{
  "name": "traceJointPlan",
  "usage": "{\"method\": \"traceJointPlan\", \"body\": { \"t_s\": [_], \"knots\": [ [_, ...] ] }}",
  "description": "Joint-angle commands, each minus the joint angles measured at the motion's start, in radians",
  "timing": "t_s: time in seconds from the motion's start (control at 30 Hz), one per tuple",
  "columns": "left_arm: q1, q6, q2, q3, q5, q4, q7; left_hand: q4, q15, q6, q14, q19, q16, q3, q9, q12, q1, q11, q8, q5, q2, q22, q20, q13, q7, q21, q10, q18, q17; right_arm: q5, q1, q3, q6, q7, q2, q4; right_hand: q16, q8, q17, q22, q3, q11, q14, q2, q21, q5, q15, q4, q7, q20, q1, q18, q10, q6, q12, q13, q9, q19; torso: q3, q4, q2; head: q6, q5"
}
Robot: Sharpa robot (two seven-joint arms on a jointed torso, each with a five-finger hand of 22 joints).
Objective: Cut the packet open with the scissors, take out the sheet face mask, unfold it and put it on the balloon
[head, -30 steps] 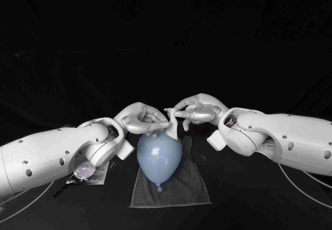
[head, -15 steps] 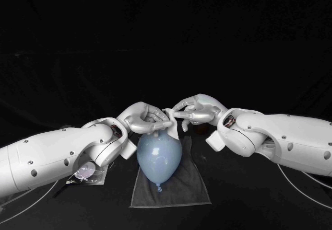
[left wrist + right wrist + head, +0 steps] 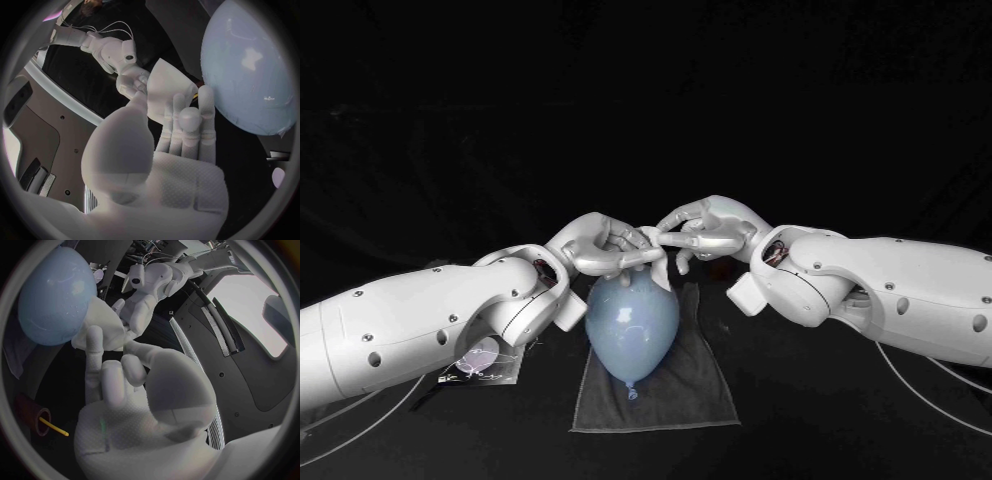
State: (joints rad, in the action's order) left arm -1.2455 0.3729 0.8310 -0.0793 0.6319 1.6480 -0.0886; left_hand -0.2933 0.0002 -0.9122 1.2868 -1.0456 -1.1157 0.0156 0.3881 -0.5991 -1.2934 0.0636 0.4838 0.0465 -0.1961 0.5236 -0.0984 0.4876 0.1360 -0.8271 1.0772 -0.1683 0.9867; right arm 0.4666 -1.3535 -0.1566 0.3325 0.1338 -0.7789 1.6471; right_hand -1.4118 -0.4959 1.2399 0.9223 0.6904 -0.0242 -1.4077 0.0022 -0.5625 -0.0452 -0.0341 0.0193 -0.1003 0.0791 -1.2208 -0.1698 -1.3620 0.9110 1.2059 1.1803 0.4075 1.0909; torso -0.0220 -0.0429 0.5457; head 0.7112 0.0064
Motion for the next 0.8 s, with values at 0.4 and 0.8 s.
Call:
{"method": "traceJointPlan", "body": {
  "t_s": [0.4, 0.8],
  "knots": [
    [0.000, 0.015, -0.008, 0.001, -0.006, 0.007, 0.016, -0.001, 0.000, 0.014, 0.005, -0.003, -0.010, -0.095, 0.008, -0.018, -0.003, 0.001, 0.016, 0.001, 0.038, 0.003, 0.000, 0.011, -0.001, -0.005, -0.016, -0.014, 0.000, 0.015, 0.003, 0.000, 0.019, -0.004, 0.010, -0.005, -0.006, -0.006, 0.002, 0.002, -0.006, 0.000, -0.008, 0.008, -0.001, -0.003, 0.002, 0.004, -0.001, -0.001, -0.005, -0.012, -0.008, 0.032, 0.007, 0.002, 0.003, 0.006, -0.0003, -0.0003, 0.000, 0.004, 0.003],
    [0.000, 0.020, -0.008, 0.001, -0.028, 0.011, -0.006, 0.043, -0.020, -0.008, 0.010, -0.002, -0.019, 0.028, 0.001, -0.006, -0.292, -0.024, 0.022, 0.002, 0.189, 0.009, 0.012, -0.006, -0.025, -0.012, -0.011, -0.015, 0.003, 0.017, 0.006, 0.000, 0.020, -0.006, 0.014, -0.006, -0.006, -0.006, 0.003, 0.002, -0.005, 0.000, -0.008, 0.008, -0.002, -0.003, 0.001, 0.005, -0.001, -0.001, -0.005, -0.012, -0.010, 0.033, 0.008, 0.003, 0.003, 0.006, -0.0005, -0.0007, 0.000, 0.005, 0.001]
  ]
}}
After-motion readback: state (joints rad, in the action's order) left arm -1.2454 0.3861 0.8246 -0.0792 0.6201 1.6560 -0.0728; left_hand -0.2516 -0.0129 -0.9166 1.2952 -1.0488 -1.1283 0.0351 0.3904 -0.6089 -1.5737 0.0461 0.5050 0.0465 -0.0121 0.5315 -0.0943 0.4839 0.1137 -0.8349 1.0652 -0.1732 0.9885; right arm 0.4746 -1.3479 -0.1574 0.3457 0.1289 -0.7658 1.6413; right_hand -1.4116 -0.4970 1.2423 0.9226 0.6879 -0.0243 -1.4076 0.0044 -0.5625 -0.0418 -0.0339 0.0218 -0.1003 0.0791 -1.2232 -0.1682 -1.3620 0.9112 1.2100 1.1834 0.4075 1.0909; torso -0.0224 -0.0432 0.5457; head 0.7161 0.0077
